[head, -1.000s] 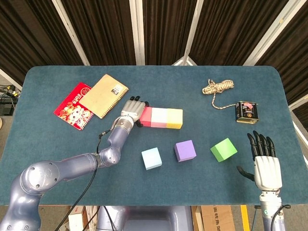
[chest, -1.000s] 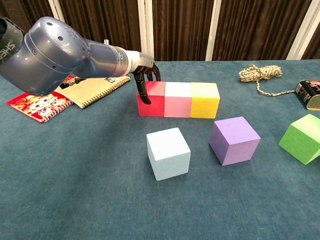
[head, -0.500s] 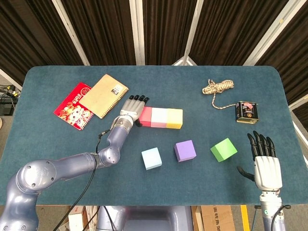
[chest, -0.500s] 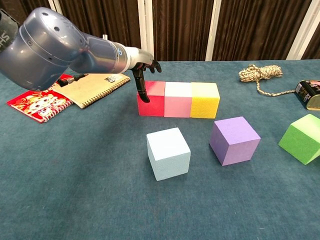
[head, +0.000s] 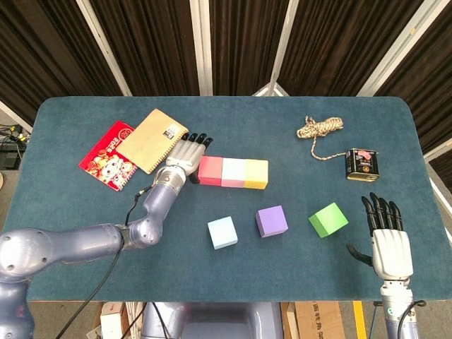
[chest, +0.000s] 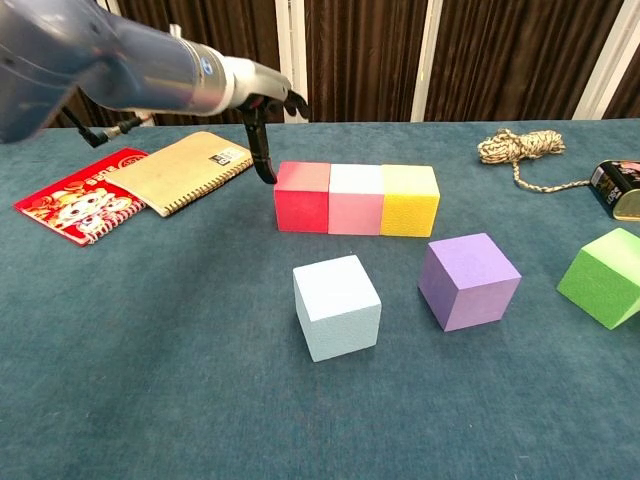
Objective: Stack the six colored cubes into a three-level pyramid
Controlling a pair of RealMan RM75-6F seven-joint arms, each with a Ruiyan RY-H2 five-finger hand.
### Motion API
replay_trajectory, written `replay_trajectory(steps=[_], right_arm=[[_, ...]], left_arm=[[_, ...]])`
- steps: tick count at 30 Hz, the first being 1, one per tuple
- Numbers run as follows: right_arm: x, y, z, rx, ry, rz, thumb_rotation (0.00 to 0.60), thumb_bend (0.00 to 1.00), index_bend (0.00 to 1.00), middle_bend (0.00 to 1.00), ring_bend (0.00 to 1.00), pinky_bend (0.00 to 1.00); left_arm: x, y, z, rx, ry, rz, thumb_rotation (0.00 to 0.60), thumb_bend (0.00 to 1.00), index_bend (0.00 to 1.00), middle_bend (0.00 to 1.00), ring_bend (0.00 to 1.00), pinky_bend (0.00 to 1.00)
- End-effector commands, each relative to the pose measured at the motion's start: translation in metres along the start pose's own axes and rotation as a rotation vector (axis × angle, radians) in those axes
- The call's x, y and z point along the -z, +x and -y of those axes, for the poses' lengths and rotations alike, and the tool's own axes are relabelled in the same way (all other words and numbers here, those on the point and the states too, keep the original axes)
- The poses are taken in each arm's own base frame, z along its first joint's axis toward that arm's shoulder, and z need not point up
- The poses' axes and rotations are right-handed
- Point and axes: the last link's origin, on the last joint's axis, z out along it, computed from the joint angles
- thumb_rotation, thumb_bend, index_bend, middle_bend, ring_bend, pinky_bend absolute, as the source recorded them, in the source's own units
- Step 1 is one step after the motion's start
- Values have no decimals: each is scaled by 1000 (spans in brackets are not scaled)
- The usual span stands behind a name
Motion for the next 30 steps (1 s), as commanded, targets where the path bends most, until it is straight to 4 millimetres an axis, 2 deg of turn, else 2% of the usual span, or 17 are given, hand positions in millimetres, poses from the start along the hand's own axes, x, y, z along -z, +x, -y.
replay_trajectory(steps=[1,5,11,17,25,30], right_arm=[[0,-1,0,-2,0,5,600,120,0,9,26,0],[0,-1,0,-4,1,6,600,120,0,9,26,0],[0,-3,1,-3,7,19,600,120,1,9,26,0],[-2,-6,-2,-3,5,35,600,120,3,9,26,0],[-6,-12,-1,7,12,52,600,119,3,9,26,0],[-9,-16,-1,21,28,62,600,120,25,9,26,0]], left_arm=[[27,23,21,58,-9,-71,600,199,0,15,0,0],[54,28,39,95,-28,-75,600,198,0,39,0,0],[94,23,66,119,-17,-22,600,198,0,83,0,0],[138,22,93,124,-43,-61,600,198,6,71,0,0],[202,-7,153,172,-18,-265,600,198,19,63,0,0],[226,-22,195,234,-10,-387,600,203,57,62,0,0]])
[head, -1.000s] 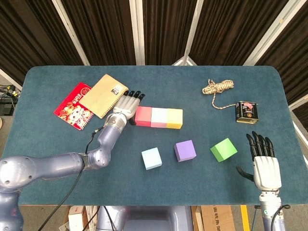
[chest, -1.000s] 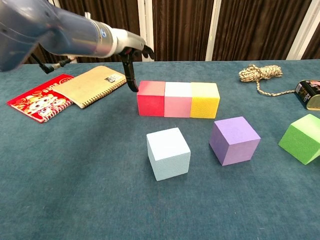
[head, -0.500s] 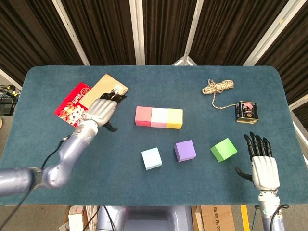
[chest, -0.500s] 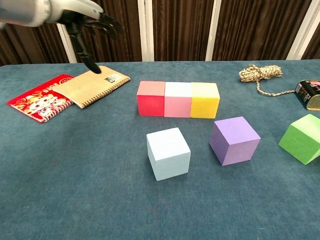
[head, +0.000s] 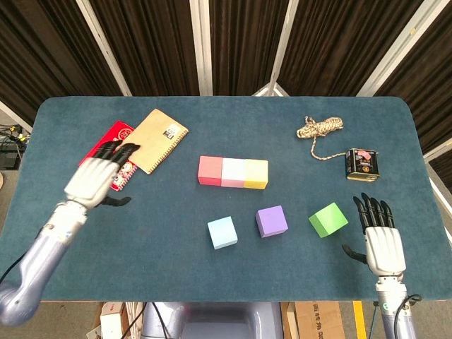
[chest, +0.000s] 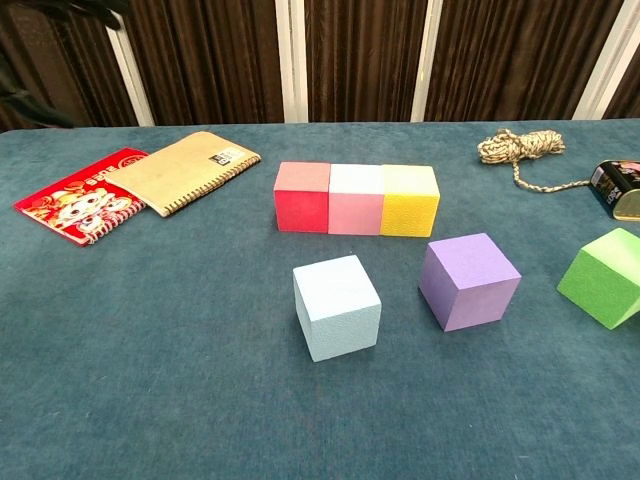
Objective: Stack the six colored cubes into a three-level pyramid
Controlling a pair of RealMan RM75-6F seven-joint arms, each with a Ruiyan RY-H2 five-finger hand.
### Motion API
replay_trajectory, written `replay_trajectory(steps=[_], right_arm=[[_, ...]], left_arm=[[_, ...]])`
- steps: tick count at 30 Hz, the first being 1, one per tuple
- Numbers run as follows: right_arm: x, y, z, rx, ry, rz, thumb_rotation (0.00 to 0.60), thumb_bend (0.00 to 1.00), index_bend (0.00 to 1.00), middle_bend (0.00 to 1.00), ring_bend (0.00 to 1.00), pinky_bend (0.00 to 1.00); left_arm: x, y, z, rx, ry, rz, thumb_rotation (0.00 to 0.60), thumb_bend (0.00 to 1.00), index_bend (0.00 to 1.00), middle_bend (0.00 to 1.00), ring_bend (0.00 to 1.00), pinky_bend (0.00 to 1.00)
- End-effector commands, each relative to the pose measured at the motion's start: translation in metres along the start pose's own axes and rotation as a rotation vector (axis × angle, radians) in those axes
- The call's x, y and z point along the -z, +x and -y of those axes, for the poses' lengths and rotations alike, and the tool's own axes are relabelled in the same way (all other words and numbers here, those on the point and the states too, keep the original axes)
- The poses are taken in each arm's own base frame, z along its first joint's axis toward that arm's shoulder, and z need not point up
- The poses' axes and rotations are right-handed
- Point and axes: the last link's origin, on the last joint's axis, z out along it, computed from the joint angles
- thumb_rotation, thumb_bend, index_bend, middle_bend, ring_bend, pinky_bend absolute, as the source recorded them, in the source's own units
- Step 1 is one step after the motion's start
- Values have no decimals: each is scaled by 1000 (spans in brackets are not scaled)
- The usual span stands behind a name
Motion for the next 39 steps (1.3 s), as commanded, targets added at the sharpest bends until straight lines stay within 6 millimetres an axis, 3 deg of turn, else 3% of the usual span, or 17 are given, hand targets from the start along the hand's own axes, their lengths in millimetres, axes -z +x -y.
replay_trajectory(steps=[1,4,9,16,21,27,39], right_arm=[[-3,-2,0,5,10,6,600,119,34,9,27,0],[-9,-6,1,-9,21,19,600,120,43,9,27,0],[-22,-7,4,-31,59,64,600,120,43,9,27,0],[-44,11,23,1,119,75,600,120,43,10,27,0],[-52,21,34,34,152,112,600,120,43,12,27,0],[-49,25,47,-43,195,196,600,119,43,16,27,0],[-57,4,90,-91,296,304,600,119,49,33,27,0]], left_arm=[[48,-2,57,71,54,-130,600,204,57,62,0,0],[61,-10,80,73,75,-171,600,204,56,62,0,0],[78,-22,100,110,114,-219,600,205,57,64,0,0],[99,-40,120,122,182,-205,600,215,79,82,0,0],[109,-47,120,88,224,-249,600,225,91,86,0,0],[112,-55,113,75,231,-279,600,224,84,87,0,0],[118,-67,114,102,280,-333,600,225,73,88,0,0]])
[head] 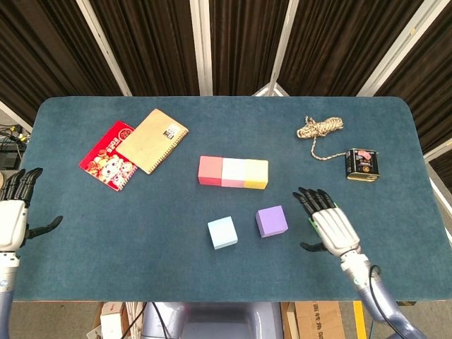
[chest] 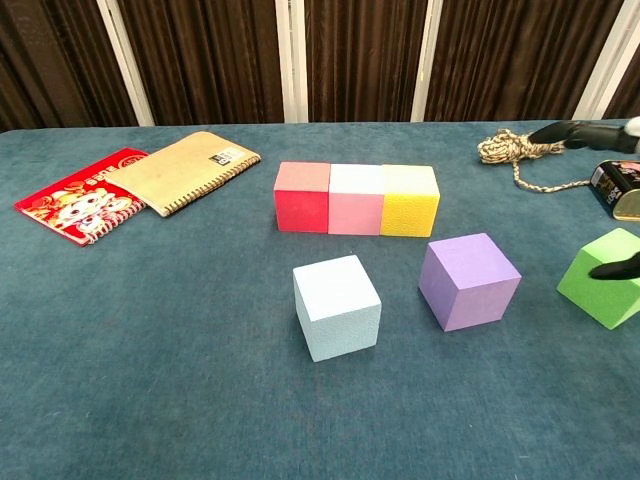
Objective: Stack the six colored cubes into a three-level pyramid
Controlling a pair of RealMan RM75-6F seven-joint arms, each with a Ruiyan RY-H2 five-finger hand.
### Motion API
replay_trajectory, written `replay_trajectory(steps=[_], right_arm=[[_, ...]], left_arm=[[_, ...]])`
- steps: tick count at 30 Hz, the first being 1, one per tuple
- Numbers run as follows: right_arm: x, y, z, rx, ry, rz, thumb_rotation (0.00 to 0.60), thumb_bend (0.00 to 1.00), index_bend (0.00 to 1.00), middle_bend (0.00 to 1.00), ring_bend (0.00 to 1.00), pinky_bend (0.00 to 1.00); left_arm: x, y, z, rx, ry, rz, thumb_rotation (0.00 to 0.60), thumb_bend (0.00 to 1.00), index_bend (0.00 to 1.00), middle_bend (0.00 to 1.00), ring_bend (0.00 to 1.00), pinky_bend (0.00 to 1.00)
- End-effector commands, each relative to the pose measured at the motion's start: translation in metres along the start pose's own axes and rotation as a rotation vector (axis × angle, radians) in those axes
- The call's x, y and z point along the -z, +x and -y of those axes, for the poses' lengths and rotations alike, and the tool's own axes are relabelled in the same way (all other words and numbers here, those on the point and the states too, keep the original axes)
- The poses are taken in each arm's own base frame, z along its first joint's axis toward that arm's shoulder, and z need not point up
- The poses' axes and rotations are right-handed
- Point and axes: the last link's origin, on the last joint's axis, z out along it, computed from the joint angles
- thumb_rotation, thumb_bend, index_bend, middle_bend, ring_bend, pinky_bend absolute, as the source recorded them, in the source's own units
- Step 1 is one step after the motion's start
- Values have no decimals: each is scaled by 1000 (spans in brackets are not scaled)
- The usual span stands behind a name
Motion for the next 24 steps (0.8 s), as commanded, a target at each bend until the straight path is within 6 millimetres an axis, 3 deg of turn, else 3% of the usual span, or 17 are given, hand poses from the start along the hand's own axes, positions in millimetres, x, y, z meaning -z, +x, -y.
replay_trajectory(steps=[1,11,24], right_arm=[[-8,-8,12,-16,17,13,600,119,50,33,27,0],[-40,-17,43,-43,84,27,600,120,70,34,27,0],[-70,-33,64,-25,106,108,600,119,101,70,34,0]], left_arm=[[3,0,0,2,8,-23,600,225,71,88,0,0],[2,-3,3,-4,36,-53,600,225,71,88,0,0],[-3,-6,6,6,46,-92,600,225,71,88,0,0]])
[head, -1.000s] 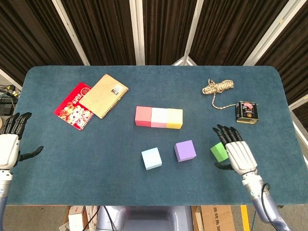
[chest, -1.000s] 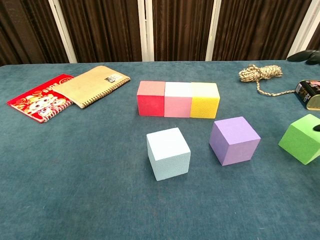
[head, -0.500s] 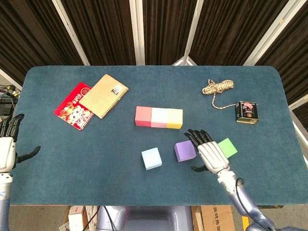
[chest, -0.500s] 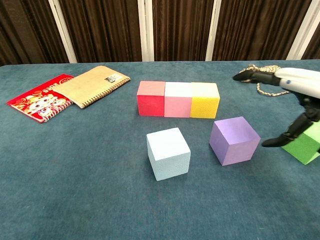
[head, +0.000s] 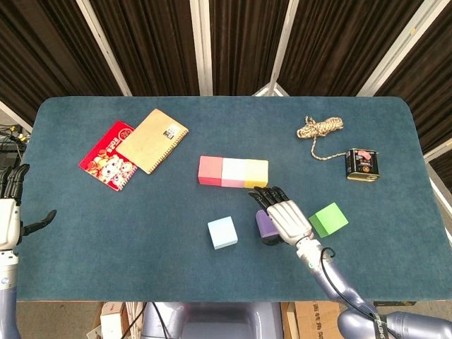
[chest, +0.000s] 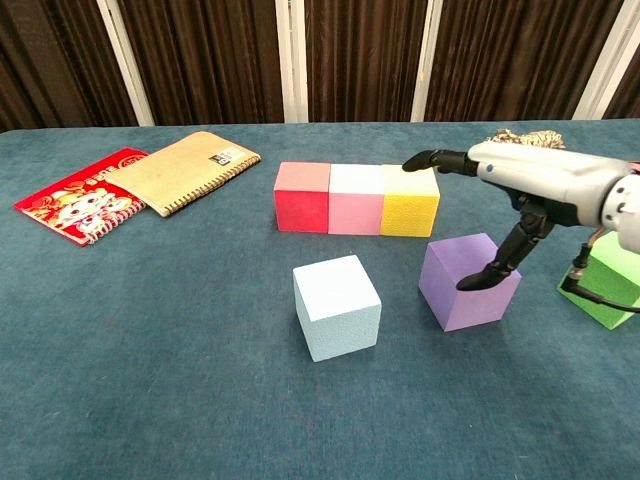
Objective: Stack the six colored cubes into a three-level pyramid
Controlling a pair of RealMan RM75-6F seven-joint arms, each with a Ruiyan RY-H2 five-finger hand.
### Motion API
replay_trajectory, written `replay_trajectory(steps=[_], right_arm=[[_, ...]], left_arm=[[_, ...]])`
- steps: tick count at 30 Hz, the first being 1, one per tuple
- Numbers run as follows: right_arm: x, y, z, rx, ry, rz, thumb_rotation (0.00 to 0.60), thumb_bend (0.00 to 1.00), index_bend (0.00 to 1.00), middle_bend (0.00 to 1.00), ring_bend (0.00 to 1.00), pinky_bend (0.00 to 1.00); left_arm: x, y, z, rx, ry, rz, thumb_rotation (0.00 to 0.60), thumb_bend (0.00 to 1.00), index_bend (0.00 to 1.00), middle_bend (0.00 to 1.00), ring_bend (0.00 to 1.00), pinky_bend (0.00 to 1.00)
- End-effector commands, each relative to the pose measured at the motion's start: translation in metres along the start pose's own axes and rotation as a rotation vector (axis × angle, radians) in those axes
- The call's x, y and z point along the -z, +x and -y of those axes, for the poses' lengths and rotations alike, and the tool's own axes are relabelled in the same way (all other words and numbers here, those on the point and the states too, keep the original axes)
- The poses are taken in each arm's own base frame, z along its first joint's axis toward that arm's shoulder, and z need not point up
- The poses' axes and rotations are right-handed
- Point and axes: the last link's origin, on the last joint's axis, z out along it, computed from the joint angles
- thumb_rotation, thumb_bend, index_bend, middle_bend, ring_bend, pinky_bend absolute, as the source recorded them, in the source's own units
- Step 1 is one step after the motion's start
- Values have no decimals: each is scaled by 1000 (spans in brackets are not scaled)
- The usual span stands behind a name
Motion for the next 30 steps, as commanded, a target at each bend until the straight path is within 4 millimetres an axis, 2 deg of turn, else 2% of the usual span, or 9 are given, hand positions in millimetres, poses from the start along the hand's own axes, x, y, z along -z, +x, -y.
replay_trajectory(steps=[1,7,13,23,30], right_arm=[[-9,-4,4,-2,9,19,600,119,105,75,36,0],[-19,-9,5,11,11,40,600,119,151,123,43,0],[-24,-11,-5,39,-23,53,600,119,173,135,43,0],[-13,-5,-22,59,-71,68,600,119,179,137,43,0],[-1,-8,-27,69,-72,101,600,119,180,136,43,0]], left_arm=[[0,-1,0,9,1,3,600,224,70,88,0,0],[-1,-2,2,7,13,3,600,225,68,88,0,0],[-1,-2,3,8,20,4,600,225,67,87,0,0],[-2,-3,3,7,29,7,600,225,63,87,0,0],[-1,-6,0,3,20,18,600,225,64,87,0,0]])
